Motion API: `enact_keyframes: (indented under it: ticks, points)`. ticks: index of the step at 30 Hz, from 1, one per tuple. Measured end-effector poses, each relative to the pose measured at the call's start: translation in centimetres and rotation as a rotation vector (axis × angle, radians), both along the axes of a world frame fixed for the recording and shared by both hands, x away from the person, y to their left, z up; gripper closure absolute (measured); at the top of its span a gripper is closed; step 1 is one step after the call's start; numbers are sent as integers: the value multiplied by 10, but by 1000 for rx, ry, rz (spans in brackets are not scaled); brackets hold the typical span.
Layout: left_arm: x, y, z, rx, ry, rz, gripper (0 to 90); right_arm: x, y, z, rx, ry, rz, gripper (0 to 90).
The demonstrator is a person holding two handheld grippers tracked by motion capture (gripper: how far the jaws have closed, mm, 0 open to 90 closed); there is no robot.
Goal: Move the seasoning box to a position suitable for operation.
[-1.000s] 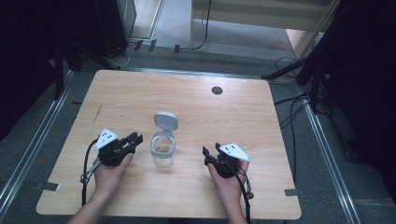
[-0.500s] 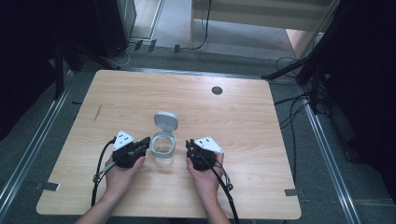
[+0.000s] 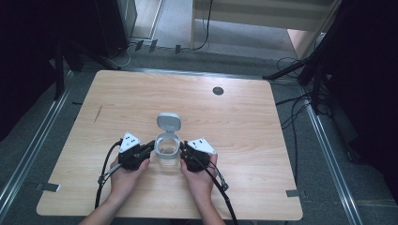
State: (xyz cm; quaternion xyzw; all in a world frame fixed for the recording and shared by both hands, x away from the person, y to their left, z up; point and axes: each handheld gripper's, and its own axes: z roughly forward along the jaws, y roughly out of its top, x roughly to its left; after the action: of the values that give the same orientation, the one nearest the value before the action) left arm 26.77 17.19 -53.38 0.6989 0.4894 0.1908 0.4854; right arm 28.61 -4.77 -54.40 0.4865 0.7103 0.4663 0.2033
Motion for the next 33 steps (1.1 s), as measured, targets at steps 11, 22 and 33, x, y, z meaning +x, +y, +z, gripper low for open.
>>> enact_keyframes:
  ticks: [11,22,33]
  points:
    - [-1,-18,-2,-4,10,-6,900,-1,-14,-2,24,-4,-30,815]
    - [-1,-21,-7,14,-17,-23,769,-3,-32,-2,18,0,-46,790]
    - [-12,69,-10,18,-82,127,366,4,-59,2,28,-3,-80,802]
